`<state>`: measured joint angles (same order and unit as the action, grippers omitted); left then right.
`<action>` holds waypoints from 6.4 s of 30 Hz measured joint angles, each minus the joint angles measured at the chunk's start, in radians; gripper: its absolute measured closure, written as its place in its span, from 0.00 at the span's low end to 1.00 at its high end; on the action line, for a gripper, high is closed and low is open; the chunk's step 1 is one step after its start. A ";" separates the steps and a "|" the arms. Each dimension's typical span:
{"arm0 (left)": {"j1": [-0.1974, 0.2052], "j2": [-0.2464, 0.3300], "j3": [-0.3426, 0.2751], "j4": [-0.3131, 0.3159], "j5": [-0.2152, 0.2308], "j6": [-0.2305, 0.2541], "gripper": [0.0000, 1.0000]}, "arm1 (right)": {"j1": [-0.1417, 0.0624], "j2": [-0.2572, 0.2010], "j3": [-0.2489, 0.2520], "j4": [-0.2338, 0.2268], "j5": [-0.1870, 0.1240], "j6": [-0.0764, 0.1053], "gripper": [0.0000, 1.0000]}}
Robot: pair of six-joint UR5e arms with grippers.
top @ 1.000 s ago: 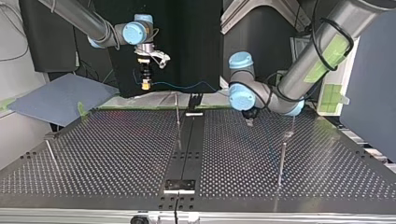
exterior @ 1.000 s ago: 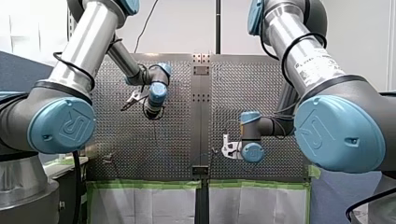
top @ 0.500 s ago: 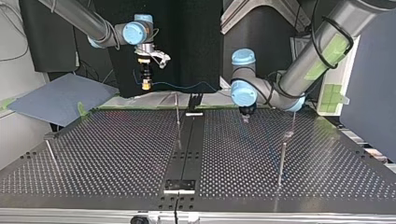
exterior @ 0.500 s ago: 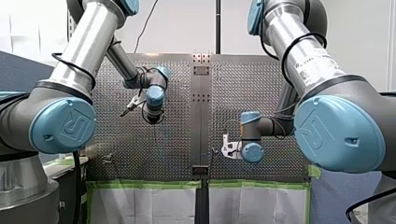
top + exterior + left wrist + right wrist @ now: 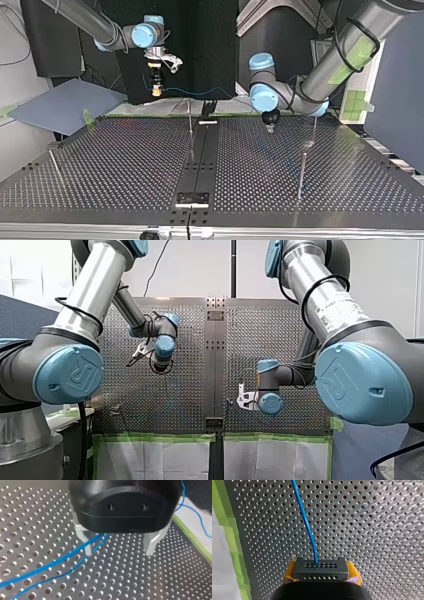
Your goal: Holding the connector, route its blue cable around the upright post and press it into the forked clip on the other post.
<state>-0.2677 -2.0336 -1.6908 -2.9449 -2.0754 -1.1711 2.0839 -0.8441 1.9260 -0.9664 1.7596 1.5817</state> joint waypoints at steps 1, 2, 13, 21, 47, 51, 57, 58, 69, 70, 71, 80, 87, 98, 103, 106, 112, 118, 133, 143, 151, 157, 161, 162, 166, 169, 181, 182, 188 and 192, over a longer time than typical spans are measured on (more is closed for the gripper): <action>0.001 0.000 -0.001 0.005 0.001 -0.001 0.00 | 0.000 0.000 0.000 0.000 0.000 0.000 1.00; 0.002 0.000 -0.003 0.010 0.004 -0.003 0.00 | 0.000 0.000 0.000 0.000 0.000 0.000 1.00; -0.001 -0.055 -0.003 0.036 0.031 0.000 0.00 | 0.000 0.000 0.000 0.001 0.000 0.000 1.00; -0.014 -0.124 -0.003 0.088 0.057 -0.017 0.00 | 0.000 0.000 -0.001 0.002 0.000 0.001 1.00; -0.019 -0.337 0.003 0.207 0.147 -0.083 0.00 | 0.000 -0.001 -0.001 0.012 0.000 0.000 1.00; -0.022 -0.350 0.004 0.220 0.181 -0.106 0.00 | 0.000 -0.001 -0.001 0.013 0.000 0.000 1.00; -0.028 -0.352 0.004 0.229 0.201 -0.133 0.00 | 0.000 -0.001 -0.001 0.013 0.000 0.000 1.00; -0.029 -0.352 0.004 0.230 0.202 -0.137 0.00 | 0.000 -0.001 -0.001 0.013 0.000 0.000 1.00; -0.032 -0.352 0.004 0.241 0.231 -0.216 0.00 | 0.000 -0.001 -0.001 0.013 0.000 0.000 1.00; -0.033 -0.352 0.004 0.241 0.233 -0.223 0.00 | 0.000 -0.001 -0.001 0.013 0.000 0.000 1.00; -0.034 -0.352 0.004 0.241 0.234 -0.229 0.00 | 0.000 -0.001 -0.001 0.013 0.000 0.000 1.00; -0.052 -0.350 0.004 0.296 0.214 -0.304 0.00 | 0.000 -0.001 -0.001 0.017 0.000 0.000 1.00; -0.058 -0.347 0.003 0.328 0.169 -0.371 0.00 | 0.000 -0.001 -0.001 0.019 0.000 0.000 1.00; -0.061 -0.343 -0.014 0.354 0.139 -0.476 0.00 | 0.000 -0.002 0.000 0.023 0.000 0.000 1.00; -0.066 -0.337 -0.038 0.390 0.145 -0.525 0.00 | 0.000 -0.002 -0.001 0.024 0.000 0.000 1.00; -0.071 -0.335 -0.044 0.405 0.156 -0.547 0.00 | 0.000 -0.002 -0.001 0.024 0.000 0.000 1.00; -0.087 -0.335 -0.046 0.409 0.183 -0.541 0.00 | 0.002 -0.002 -0.001 0.024 0.000 0.000 1.00; -0.097 -0.335 -0.047 0.402 0.190 -0.492 0.00 | 0.003 -0.002 -0.001 0.024 0.000 0.000 1.00; -0.098 -0.334 -0.047 0.300 0.076 -0.347 0.00 | 0.006 -0.002 -0.001 0.024 0.000 0.001 1.00; -0.102 -0.333 -0.047 0.280 0.071 -0.282 0.00 | -0.002 -0.002 -0.001 0.023 0.000 0.002 1.00; -0.102 -0.336 -0.047 0.317 0.098 -0.209 0.00 | -0.002 -0.002 -0.001 0.024 0.000 0.002 1.00; -0.101 -0.351 -0.043 0.335 0.107 -0.188 0.00 | -0.002 -0.002 -0.001 0.023 0.000 0.002 1.00; -0.097 -0.383 -0.039 0.348 0.107 -0.193 0.00 | -0.002 -0.002 -0.001 0.022 0.000 0.002 1.00; -0.097 -0.390 -0.038 0.354 0.108 -0.196 0.00 | -0.002 -0.002 -0.001 0.023 0.000 0.002 1.00; -0.097 -0.401 -0.028 0.367 0.117 -0.205 0.00 | -0.003 -0.002 -0.001 0.024 0.000 0.002 1.00; -0.096 -0.402 -0.022 0.371 0.133 -0.214 0.00 | -0.003 -0.002 -0.001 0.024 0.000 0.002 1.00; -0.100 -0.403 -0.018 0.362 0.178 -0.224 0.00 | -0.011 -0.003 -0.002 0.030 -0.001 0.002 1.00; -0.101 -0.404 -0.018 0.360 0.180 -0.224 0.00 | -0.012 -0.003 -0.003 0.032 -0.001 0.002 1.00; -0.102 -0.404 -0.018 0.353 0.220 -0.232 0.00 | -0.017 -0.004 -0.003 0.037 -0.001 0.002 1.00; -0.102 -0.405 -0.017 0.351 0.256 -0.249 0.00 | -0.019 -0.004 -0.003 0.033 -0.001 0.003 1.00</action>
<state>-0.3700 -2.4383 -1.7081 -2.5937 -1.8191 -1.4201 2.0648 -0.8479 1.9234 -0.9329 1.7591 1.5845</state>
